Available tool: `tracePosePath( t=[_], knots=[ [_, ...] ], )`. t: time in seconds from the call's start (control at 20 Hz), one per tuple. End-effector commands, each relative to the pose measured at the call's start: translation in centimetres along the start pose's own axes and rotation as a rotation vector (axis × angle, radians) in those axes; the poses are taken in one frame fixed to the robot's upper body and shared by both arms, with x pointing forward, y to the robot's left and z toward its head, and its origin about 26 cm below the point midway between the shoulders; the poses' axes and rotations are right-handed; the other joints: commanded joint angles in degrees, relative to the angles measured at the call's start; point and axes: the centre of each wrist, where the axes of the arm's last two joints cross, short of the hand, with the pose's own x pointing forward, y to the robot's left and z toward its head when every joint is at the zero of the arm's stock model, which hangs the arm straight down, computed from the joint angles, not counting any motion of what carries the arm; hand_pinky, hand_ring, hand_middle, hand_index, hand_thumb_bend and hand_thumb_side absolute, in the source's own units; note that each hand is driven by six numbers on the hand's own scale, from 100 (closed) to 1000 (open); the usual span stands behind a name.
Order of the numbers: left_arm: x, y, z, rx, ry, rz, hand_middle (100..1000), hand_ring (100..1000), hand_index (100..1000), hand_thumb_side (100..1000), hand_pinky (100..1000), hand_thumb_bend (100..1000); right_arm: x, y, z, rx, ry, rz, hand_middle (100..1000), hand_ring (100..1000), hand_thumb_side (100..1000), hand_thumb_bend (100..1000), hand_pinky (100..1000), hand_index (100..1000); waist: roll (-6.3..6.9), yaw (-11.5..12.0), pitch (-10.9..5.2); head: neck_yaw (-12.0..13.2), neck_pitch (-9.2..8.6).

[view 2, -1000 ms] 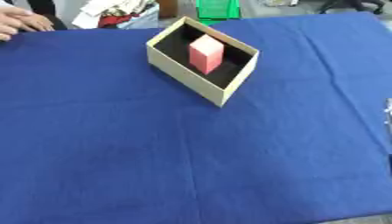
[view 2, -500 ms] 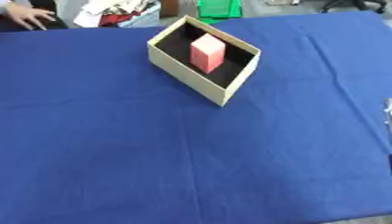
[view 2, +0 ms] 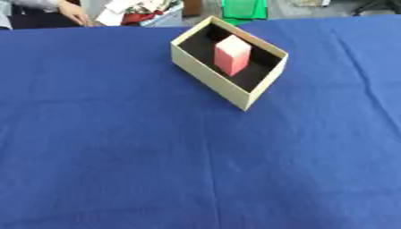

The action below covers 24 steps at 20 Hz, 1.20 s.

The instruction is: Pick up objects on the table and place them in the box.

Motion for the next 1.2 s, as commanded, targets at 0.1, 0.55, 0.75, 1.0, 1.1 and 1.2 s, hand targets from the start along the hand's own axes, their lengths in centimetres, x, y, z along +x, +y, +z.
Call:
tracePosePath(
  t=[0.1, 0.55, 0.75, 1.0, 1.1, 1.2],
  knots=[
    [0.67, 0.36, -0.27, -0.002, -0.029, -0.013, 734, 720, 914, 896, 786, 137, 0.53, -0.58, -0.78, -0.010, -0.043, 0.016, 805, 759, 852, 100, 755, 788, -0.07, 0.3, -1.03, 1.0, -0.33],
    [0.60, 0.45, -0.10, 0.006, -0.024, -0.014, 733, 717, 914, 896, 788, 138, 0.51, -0.59, -0.75, -0.009, -0.041, 0.017, 806, 760, 852, 100, 754, 789, -0.15, 0.5, -1.11, 2.5, -0.39],
    [0.59, 0.51, -0.05, 0.008, -0.024, -0.015, 731, 715, 914, 896, 789, 138, 0.49, -0.62, -0.73, -0.010, -0.040, 0.019, 806, 760, 853, 100, 754, 789, -0.16, 0.5, -1.15, 3.0, -0.54],
    [0.56, 0.53, 0.02, 0.011, -0.021, -0.015, 731, 713, 914, 897, 790, 139, 0.47, -0.64, -0.72, -0.011, -0.039, 0.020, 806, 760, 853, 100, 754, 789, -0.24, 0.4, -1.16, 3.2, -0.71],
    [0.54, 0.55, 0.06, 0.013, -0.019, -0.016, 730, 712, 914, 897, 790, 138, 0.46, -0.65, -0.70, -0.010, -0.038, 0.021, 806, 760, 853, 100, 755, 789, -0.26, 0.5, -1.16, 3.3, -0.73],
    [0.53, 0.58, 0.09, 0.014, -0.018, -0.017, 730, 711, 914, 897, 790, 138, 0.44, -0.66, -0.68, -0.010, -0.037, 0.022, 807, 760, 854, 100, 755, 789, -0.27, 0.5, -1.16, 3.4, -0.78]
  ],
)
